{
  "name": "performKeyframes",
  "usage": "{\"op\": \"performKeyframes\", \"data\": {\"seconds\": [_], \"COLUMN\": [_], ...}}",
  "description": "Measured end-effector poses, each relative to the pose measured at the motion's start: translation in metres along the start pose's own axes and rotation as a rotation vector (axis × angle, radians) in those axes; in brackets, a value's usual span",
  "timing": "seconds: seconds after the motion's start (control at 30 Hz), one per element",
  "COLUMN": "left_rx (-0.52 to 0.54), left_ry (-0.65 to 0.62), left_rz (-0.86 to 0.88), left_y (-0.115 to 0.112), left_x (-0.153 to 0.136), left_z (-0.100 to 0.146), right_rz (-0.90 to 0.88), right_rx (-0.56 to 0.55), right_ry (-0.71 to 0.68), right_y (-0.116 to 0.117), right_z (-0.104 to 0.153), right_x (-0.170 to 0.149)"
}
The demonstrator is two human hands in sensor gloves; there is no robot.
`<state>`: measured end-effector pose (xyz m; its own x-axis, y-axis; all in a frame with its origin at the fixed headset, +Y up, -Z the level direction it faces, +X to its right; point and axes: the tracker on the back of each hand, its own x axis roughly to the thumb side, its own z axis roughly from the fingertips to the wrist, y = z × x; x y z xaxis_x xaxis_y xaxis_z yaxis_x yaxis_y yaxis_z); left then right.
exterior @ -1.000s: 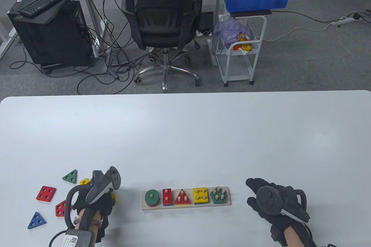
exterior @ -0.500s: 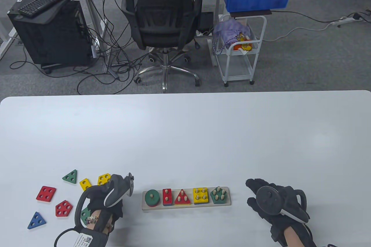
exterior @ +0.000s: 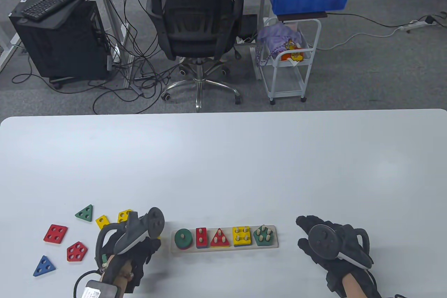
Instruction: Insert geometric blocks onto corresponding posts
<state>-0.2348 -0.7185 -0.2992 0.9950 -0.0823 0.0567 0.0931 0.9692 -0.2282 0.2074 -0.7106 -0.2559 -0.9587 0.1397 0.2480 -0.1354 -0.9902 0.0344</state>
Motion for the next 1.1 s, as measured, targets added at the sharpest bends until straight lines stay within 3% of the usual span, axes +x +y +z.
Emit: {"op": "performKeyframes", "data": {"seconds": [0.13, 0.33, 0.93, 1.1], "left_rx": [0.09, 0.117, 0.112, 0.104], "left_ry": [-0.116, -0.183, -0.221, -0.209], "left_rz": [0.103, 0.1, 0.019, 0.046], "left_y": [0.007, 0.006, -0.008, -0.005], "left_x": [0.015, 0.031, 0.047, 0.041], "left_z": [0.008, 0.013, 0.012, 0.011], "right_rz": [0.002, 0.002, 0.003, 0.003], "right_rx": [0.001, 0.002, 0.01, 0.01], "right_ry": [0.0, 0.0, 0.0, 0.001], "right_y": [0.0, 0.0, 0.001, 0.001], "right_z": [0.0, 0.0, 0.0, -0.001], "right_x": [0.0, 0.0, 0.0, -0.001]}}
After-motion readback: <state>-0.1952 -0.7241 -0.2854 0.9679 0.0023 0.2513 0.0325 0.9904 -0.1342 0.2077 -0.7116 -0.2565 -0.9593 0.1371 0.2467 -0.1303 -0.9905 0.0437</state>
